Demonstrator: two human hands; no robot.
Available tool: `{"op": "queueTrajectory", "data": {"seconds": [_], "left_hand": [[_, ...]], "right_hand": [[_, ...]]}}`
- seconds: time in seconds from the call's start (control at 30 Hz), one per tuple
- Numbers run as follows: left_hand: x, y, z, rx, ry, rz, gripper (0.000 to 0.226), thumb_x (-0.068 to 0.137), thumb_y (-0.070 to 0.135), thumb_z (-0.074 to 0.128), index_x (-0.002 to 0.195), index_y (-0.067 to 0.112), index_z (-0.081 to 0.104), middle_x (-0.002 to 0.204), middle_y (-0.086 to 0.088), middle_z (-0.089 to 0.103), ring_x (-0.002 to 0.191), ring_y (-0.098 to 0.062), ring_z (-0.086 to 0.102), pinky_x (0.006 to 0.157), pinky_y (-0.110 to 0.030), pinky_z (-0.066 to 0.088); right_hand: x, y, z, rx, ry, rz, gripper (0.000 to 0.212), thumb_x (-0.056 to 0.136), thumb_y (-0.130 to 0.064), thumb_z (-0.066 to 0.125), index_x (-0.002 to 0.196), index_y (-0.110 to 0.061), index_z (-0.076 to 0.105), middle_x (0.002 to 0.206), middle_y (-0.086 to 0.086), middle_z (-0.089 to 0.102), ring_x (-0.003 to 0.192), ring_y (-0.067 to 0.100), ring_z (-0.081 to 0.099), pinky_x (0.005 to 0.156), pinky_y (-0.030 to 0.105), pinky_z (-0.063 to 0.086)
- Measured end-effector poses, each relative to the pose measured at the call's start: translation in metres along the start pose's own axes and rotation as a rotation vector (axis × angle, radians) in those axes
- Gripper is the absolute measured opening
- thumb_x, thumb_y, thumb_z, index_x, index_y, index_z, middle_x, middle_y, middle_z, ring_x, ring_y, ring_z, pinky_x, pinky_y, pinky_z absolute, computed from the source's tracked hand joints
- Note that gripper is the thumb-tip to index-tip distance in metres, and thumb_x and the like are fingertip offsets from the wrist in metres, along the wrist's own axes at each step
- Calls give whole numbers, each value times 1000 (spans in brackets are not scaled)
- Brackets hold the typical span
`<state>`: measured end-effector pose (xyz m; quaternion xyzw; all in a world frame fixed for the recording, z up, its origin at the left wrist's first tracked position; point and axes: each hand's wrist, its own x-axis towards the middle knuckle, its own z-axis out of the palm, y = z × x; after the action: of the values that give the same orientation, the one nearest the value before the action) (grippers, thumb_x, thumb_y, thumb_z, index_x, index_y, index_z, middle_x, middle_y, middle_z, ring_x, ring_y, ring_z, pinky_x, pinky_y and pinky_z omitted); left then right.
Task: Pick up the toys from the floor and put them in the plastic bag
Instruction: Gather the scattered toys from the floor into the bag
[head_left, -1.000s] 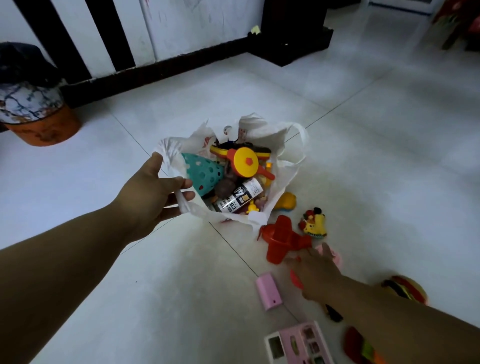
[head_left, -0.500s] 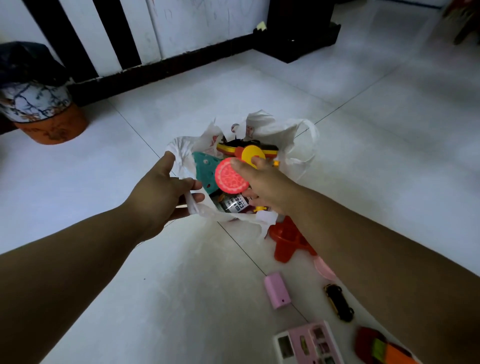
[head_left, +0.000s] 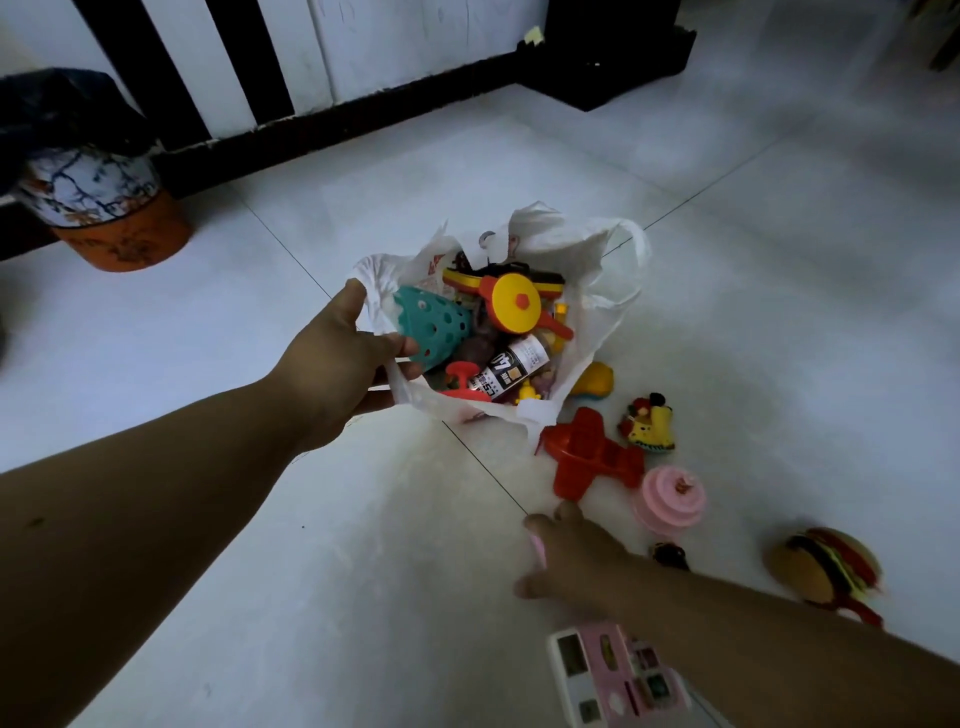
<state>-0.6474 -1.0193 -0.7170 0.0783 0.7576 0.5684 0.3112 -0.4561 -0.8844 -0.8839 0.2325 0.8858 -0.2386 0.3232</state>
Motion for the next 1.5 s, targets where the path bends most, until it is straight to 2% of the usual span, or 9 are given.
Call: {"op": "queueTrajectory", "data": {"seconds": [0.13,0.23,0.43,0.6,0.73,0.97,1.13,1.33,1.5], "left_hand": [[-2,1,-2,39,-6,-21,66,93,5,55,146,33,30,108,-7,69,92,-27,72,84,-47,58],[-4,0,1,46,-8,-29,65,92,5,57,144,33,33,109,-6,69,91,-27,72,83,-47,58],[-11,-1,13,34,-18,31,43,91,2,57,87,44,49,104,-5,68,89,-30,70,84,-47,57],[-7,0,13,27,-10,37,38,91,3,57,107,36,51,109,-8,67,89,-30,71,82,-47,58],[-7,2,14,34,-4,15,53,91,2,58,132,33,43,112,-7,66,91,-30,71,80,-46,59],[-7,2,14,41,20,2,47,92,1,56,122,36,43,108,-5,66,90,-30,70,74,-42,59],[-4,4,13,33,33,-6,55,91,1,56,132,34,39,109,-7,66,88,-29,71,73,-41,60],[-5,7,15,-13,33,-5,45,93,2,53,114,40,43,111,-11,66,88,-28,70,77,-42,59],[-5,8,14,-10,43,2,65,93,2,53,143,36,30,97,-6,69,89,-29,69,87,-48,55]], "right_hand": [[10,3,17,-25,73,22,55,88,-22,58,138,-21,35,137,16,31,112,32,51,93,38,48],[12,5,4,156,176,29,66,82,-10,64,139,-18,33,134,13,41,116,28,51,95,35,48],[-20,33,-63,288,505,140,64,76,-26,77,132,-16,47,125,6,59,114,24,57,90,33,50],[-35,75,-60,122,538,276,53,83,-31,67,131,-24,47,126,6,57,126,30,44,99,42,42],[-36,91,-46,206,555,176,50,86,-21,64,133,-15,48,122,10,61,111,26,57,89,31,45],[-46,93,-60,224,529,142,57,83,-20,68,134,-12,46,128,10,59,115,25,56,93,31,46],[-73,56,-125,430,534,-40,52,75,-11,75,122,-18,56,116,4,60,98,16,56,73,24,50],[-85,-14,-188,1020,507,-443,37,75,-6,74,103,-24,60,106,2,63,94,17,65,74,36,59],[-2,-62,-186,1192,539,-331,31,77,-10,74,104,-18,62,108,6,64,98,23,65,78,38,58]]}}
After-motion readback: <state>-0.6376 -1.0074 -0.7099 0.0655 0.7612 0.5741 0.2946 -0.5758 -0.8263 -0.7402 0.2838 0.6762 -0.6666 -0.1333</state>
